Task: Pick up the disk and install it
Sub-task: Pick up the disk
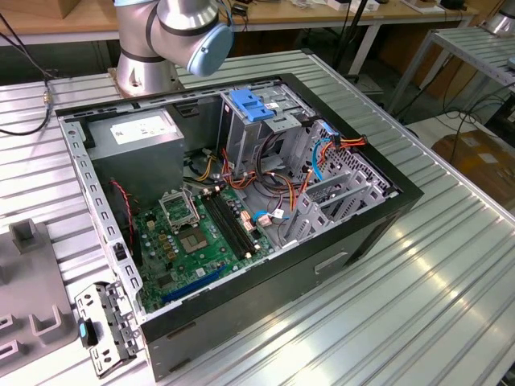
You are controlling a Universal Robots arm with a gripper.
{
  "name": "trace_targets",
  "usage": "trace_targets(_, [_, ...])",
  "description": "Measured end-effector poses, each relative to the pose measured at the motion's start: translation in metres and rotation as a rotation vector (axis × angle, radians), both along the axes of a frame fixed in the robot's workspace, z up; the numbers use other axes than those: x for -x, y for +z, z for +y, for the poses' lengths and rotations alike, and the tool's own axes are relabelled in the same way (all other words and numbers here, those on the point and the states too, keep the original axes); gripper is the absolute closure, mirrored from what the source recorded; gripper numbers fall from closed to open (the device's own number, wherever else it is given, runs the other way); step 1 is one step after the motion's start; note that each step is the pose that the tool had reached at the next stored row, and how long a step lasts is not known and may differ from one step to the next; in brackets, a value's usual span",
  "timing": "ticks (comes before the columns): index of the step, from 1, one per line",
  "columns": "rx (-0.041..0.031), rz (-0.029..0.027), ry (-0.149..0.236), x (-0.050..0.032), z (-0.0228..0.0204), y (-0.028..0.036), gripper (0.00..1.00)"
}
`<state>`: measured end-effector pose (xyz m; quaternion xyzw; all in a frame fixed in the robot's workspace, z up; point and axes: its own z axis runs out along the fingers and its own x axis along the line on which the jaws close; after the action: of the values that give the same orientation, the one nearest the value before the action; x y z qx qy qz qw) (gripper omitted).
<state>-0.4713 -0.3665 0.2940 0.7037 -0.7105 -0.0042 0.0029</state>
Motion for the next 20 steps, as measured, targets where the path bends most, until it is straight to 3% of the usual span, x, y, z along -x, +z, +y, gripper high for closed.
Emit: trace_targets(20, [0.0004,-0.0001,0.0,0.0,0.0,0.0004,0.63])
